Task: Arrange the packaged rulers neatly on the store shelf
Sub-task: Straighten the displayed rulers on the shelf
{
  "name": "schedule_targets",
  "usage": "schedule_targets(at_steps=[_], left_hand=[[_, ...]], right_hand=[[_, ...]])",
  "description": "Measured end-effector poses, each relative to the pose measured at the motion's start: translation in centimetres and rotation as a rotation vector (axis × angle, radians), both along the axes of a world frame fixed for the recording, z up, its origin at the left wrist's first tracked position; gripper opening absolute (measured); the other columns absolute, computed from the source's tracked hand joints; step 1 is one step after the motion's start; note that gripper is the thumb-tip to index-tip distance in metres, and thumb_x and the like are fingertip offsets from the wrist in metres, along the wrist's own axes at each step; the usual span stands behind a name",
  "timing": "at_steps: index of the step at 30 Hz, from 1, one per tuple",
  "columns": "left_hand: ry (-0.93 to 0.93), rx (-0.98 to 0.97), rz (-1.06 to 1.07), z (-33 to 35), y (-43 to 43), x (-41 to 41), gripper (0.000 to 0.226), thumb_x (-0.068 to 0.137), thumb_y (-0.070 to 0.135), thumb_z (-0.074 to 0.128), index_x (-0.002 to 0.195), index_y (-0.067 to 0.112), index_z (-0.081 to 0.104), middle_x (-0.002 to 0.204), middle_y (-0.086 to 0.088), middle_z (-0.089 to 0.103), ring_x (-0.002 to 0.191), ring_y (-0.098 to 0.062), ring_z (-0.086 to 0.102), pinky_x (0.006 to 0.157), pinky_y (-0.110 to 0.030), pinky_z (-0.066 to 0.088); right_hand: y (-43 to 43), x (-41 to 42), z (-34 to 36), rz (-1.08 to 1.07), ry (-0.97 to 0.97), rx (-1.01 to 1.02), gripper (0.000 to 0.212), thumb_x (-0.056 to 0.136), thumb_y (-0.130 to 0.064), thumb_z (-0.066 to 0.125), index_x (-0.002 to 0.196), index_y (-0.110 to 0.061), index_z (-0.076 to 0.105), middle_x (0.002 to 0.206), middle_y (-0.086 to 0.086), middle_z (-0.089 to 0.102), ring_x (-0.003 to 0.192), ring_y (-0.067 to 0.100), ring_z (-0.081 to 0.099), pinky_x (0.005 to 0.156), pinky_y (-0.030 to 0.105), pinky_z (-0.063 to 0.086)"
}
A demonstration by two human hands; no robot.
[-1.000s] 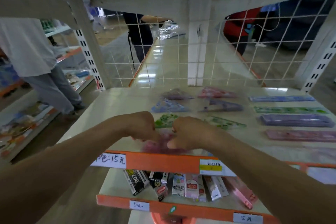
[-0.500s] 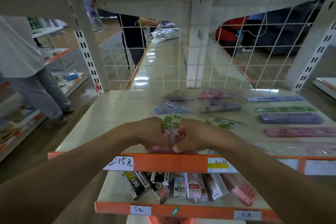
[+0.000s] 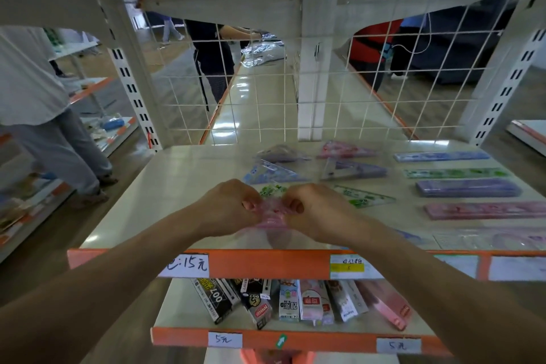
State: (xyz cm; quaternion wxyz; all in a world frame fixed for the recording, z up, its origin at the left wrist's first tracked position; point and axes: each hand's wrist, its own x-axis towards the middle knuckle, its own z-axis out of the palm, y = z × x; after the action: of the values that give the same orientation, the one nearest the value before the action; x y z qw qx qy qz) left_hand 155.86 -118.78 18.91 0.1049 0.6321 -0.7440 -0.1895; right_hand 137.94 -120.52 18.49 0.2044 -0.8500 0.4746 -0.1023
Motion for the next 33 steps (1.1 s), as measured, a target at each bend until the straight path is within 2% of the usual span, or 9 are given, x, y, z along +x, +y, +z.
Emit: schedule_targets(at_steps=[2, 7, 14, 18, 21, 23, 28, 31, 33], left_hand=[[-0.001, -0.025, 0.037, -0.4, 0.1, 0.1, 0.018, 0.084, 0.027, 0.063, 0.069, 0.018, 0.066, 0.065, 0.008, 0.056, 0.064, -0.009, 0.050, 0.059, -0.024, 0.039], [-0.138, -0.194, 0.052, -0.8, 0.9, -0.4, 0.023, 0.090, 0.028, 0.055, 0.094, 0.012, 0.071, 0.093, -0.007, 0.064, 0.088, -0.023, 0.059, 0.077, -0.033, 0.047], [-0.140, -0.209, 0.057, -1.0, 1.7, -0.2, 0.023, 0.088, 0.032, 0.056, 0.092, 0.014, 0.070, 0.091, -0.003, 0.063, 0.083, -0.020, 0.059, 0.075, -0.036, 0.047], [-0.132, -0.092, 0.025, -0.6, 1.4, -0.1, 0.025, 0.088, 0.037, 0.060, 0.093, 0.016, 0.073, 0.092, -0.003, 0.067, 0.084, -0.018, 0.060, 0.075, -0.031, 0.048], [0.112, 0.086, 0.127, 0.3, 0.6, 0.3, 0.023, 0.084, 0.032, 0.067, 0.093, 0.012, 0.074, 0.092, -0.011, 0.069, 0.078, -0.015, 0.059, 0.066, -0.023, 0.043], [0.223, 0.199, 0.166, 0.6, 0.2, 0.2, 0.022, 0.083, 0.028, 0.069, 0.100, 0.014, 0.070, 0.096, -0.006, 0.068, 0.081, -0.012, 0.059, 0.068, -0.020, 0.044], [0.177, 0.292, 0.149, 0.4, 0.0, 0.0, 0.036, 0.080, 0.033, 0.072, 0.108, 0.016, 0.059, 0.095, -0.004, 0.063, 0.080, -0.018, 0.061, 0.075, -0.035, 0.054], [0.120, 0.319, 0.123, 0.5, 0.0, 0.0, 0.039, 0.080, 0.035, 0.071, 0.107, 0.009, 0.061, 0.099, -0.012, 0.064, 0.080, -0.021, 0.060, 0.077, -0.039, 0.055], [0.056, 0.320, 0.102, 0.5, -0.1, -0.1, 0.038, 0.083, 0.034, 0.068, 0.104, 0.003, 0.064, 0.100, -0.017, 0.066, 0.077, -0.021, 0.057, 0.070, -0.036, 0.052]], right_hand=[[0.0, 0.1, -0.3, -0.007, -0.003, -0.029, 0.022, 0.091, -0.028, 0.057, 0.110, -0.021, 0.065, 0.106, 0.002, 0.066, 0.096, 0.019, 0.058, 0.076, 0.029, 0.045], [0.0, 0.2, -0.5, 0.007, -0.029, -0.111, 0.016, 0.091, -0.026, 0.056, 0.100, -0.021, 0.068, 0.091, 0.001, 0.067, 0.083, 0.017, 0.059, 0.065, 0.029, 0.040], [0.2, 0.2, -0.9, 0.042, -0.039, -0.143, 0.020, 0.093, -0.031, 0.054, 0.106, -0.025, 0.067, 0.089, -0.004, 0.058, 0.082, 0.015, 0.054, 0.066, 0.027, 0.035], [0.6, 0.1, -1.4, 0.052, -0.041, -0.101, 0.022, 0.092, -0.029, 0.055, 0.111, -0.026, 0.066, 0.093, -0.005, 0.060, 0.085, 0.015, 0.054, 0.068, 0.026, 0.034], [-0.1, -0.1, -0.8, -0.025, -0.109, 0.042, 0.031, 0.091, -0.032, 0.058, 0.121, -0.023, 0.060, 0.107, -0.003, 0.065, 0.097, 0.016, 0.060, 0.074, 0.024, 0.043], [-0.6, -0.4, -0.3, -0.056, -0.149, 0.165, 0.039, 0.088, -0.031, 0.063, 0.124, -0.021, 0.056, 0.111, -0.002, 0.064, 0.098, 0.015, 0.060, 0.080, 0.027, 0.048], [-0.6, -0.1, -0.3, -0.018, -0.045, 0.143, 0.032, 0.087, -0.024, 0.064, 0.118, -0.017, 0.062, 0.112, -0.001, 0.064, 0.100, 0.015, 0.059, 0.088, 0.031, 0.050], [-0.5, 0.1, -0.3, -0.011, -0.014, 0.162, 0.034, 0.088, -0.026, 0.063, 0.121, -0.017, 0.060, 0.117, -0.002, 0.061, 0.098, 0.013, 0.056, 0.084, 0.025, 0.046], [-0.4, 0.2, -0.3, -0.006, 0.021, 0.166, 0.036, 0.089, -0.025, 0.060, 0.124, -0.017, 0.058, 0.120, -0.001, 0.059, 0.099, 0.013, 0.054, 0.081, 0.023, 0.042]])
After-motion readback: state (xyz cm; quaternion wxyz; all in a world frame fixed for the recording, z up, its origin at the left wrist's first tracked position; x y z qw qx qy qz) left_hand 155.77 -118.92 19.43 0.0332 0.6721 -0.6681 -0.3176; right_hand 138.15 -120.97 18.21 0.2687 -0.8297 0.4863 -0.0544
